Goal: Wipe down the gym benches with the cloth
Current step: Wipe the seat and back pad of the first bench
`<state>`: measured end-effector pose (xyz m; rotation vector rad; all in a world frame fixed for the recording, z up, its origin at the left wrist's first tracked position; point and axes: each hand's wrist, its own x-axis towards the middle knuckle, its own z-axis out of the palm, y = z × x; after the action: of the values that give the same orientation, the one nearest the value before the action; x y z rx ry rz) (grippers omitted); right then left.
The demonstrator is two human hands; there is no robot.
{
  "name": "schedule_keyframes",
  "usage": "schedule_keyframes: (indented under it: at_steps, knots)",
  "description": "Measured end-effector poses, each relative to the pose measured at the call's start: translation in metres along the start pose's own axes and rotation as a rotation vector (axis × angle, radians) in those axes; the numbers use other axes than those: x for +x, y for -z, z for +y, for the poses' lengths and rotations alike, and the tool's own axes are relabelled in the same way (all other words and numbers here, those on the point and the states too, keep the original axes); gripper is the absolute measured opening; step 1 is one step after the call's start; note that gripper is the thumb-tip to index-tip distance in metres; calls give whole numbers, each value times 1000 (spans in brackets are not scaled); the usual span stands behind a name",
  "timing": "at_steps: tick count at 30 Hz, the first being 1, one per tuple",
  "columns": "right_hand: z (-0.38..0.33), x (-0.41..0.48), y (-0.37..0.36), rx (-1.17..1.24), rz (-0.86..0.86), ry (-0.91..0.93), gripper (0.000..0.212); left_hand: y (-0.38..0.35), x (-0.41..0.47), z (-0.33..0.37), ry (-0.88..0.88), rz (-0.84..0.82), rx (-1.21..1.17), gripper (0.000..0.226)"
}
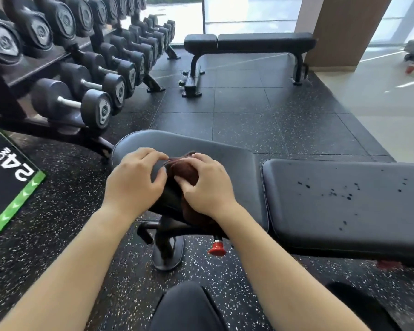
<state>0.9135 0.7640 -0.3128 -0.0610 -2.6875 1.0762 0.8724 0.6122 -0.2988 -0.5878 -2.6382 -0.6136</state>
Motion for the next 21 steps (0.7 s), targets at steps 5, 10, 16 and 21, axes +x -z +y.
schedule_keyframes:
  at_steps: [5, 10, 16, 21]
  knots:
    - [9, -12, 5, 21, -17, 8, 37, -7, 4, 9, 1, -82, -25, 22]
    - [61, -49, 36, 6, 65, -84, 35, -46, -3, 61, -81, -164, -72, 22]
    - [157, -96, 88, -320, 220, -266, 32, -117, -18, 150, -211, -302, -115, 28]
    - [194, -58, 94, -331, 82, -278, 36, -147, -19, 169, -218, -292, 45, 30]
